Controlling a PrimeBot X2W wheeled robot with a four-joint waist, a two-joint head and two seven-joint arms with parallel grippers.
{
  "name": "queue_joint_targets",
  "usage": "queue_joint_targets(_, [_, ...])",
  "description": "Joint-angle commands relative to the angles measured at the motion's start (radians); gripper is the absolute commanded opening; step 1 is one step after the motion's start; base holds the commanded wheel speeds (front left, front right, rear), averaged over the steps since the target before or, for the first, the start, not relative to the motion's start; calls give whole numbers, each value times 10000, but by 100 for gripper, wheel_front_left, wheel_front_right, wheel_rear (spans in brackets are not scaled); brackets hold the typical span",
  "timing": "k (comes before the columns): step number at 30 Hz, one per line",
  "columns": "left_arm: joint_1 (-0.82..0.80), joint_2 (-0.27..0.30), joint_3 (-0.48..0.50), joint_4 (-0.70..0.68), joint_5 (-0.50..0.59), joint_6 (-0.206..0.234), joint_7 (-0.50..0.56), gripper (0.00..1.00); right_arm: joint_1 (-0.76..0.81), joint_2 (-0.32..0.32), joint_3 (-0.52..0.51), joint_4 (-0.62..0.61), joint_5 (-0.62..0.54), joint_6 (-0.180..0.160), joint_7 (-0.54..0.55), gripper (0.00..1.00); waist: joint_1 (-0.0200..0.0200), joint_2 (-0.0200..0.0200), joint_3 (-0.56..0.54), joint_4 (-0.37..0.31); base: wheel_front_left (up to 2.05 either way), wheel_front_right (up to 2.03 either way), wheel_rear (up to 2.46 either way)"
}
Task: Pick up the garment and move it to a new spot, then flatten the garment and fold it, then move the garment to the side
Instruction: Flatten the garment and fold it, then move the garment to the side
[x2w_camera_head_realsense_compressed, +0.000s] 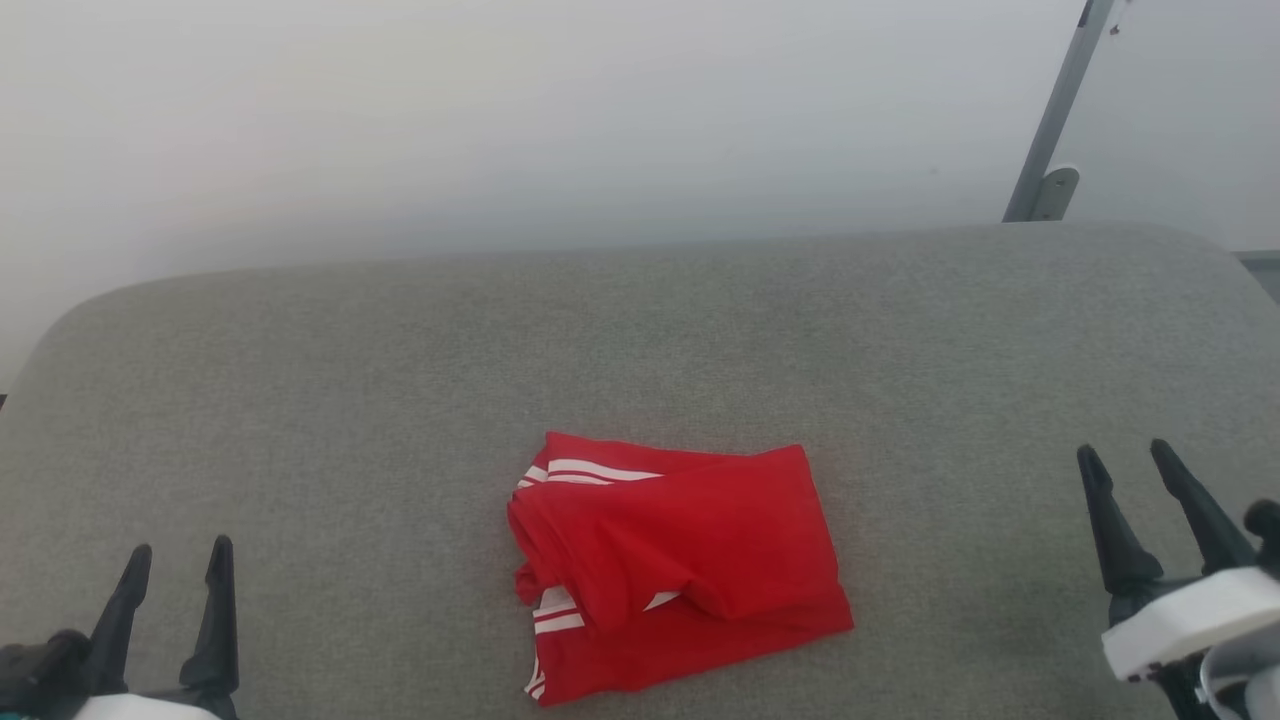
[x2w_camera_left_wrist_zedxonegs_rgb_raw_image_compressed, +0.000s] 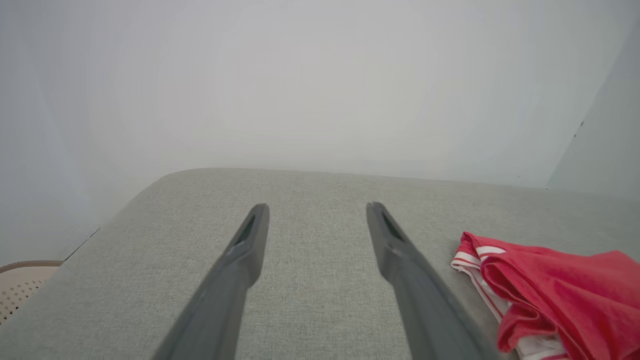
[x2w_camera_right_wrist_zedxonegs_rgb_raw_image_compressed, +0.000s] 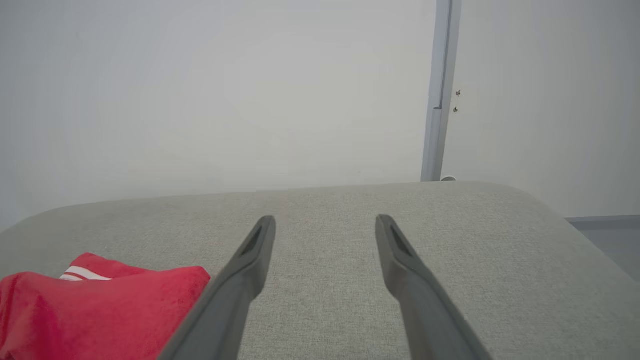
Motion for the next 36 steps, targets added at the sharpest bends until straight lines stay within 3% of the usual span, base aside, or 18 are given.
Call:
queue_joint_targets(1, [149,56,-12,-33,-61,-21,-39,100,238,183,-205,-165,-111,-3,-60,100,0,0,-17,-34,0,0,0])
queue_joint_targets(10, [305,148,-8,-115,-286,-21,-39,100,849,602,-809,-671,-625,-4,-62,100,0,0,-42,-132,0,0,0])
queue_joint_targets(27, [210,136,-171,-177,-374,-21,-39,100,981,684,-783,-746,-632,-4,-64,100,0,0,7,-33,0,0,0])
queue_joint_targets(36, [-13,156,-497,-190,-409,-21,-39,100,573,515,708,-767,454,-4,1069,100,0,0,216,799,0,0,0])
